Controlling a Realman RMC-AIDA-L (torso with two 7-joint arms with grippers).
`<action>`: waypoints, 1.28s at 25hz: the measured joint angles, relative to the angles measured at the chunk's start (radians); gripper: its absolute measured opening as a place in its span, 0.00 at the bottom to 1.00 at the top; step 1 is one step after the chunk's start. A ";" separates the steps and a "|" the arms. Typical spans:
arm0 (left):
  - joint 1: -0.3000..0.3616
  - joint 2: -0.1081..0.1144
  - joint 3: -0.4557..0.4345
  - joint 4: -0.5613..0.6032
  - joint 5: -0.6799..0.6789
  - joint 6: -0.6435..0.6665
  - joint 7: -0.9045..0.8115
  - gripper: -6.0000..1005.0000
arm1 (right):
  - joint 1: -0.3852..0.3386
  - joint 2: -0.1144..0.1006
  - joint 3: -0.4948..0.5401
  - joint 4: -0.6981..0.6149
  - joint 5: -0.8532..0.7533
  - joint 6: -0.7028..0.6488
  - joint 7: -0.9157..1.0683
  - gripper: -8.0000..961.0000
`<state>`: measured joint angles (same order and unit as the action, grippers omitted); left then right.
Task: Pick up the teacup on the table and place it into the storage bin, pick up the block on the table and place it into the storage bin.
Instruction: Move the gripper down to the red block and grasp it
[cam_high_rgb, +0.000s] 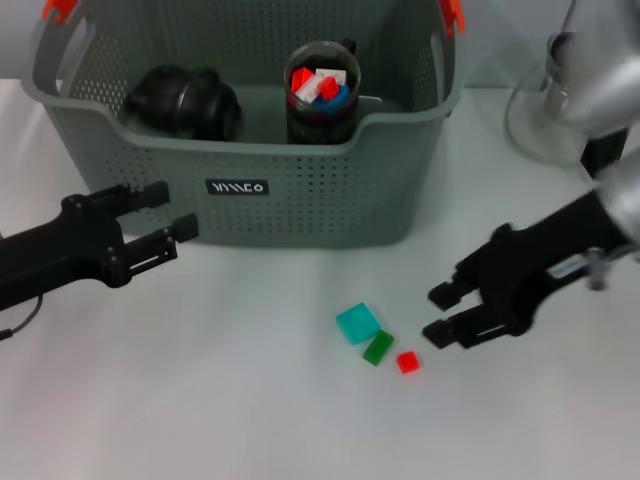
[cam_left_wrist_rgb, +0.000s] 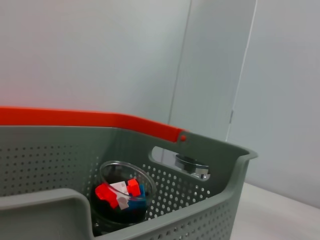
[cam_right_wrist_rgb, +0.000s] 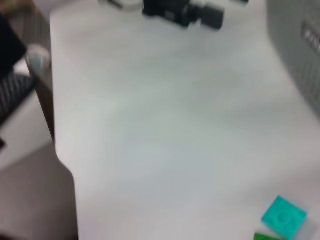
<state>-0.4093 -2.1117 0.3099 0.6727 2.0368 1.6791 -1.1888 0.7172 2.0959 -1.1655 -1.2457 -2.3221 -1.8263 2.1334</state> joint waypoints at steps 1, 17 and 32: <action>0.001 0.000 -0.002 0.000 0.001 0.000 0.000 0.58 | 0.023 0.000 -0.030 0.014 -0.016 0.007 0.013 0.49; 0.002 -0.001 -0.005 -0.005 0.001 -0.003 0.000 0.58 | 0.144 0.005 -0.402 0.188 -0.105 0.207 0.087 0.49; 0.002 -0.002 -0.005 -0.007 0.001 -0.003 0.000 0.57 | 0.154 0.007 -0.507 0.261 -0.107 0.345 0.136 0.48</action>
<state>-0.4076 -2.1138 0.3052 0.6657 2.0379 1.6761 -1.1888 0.8709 2.1031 -1.6723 -0.9845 -2.4296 -1.4815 2.2697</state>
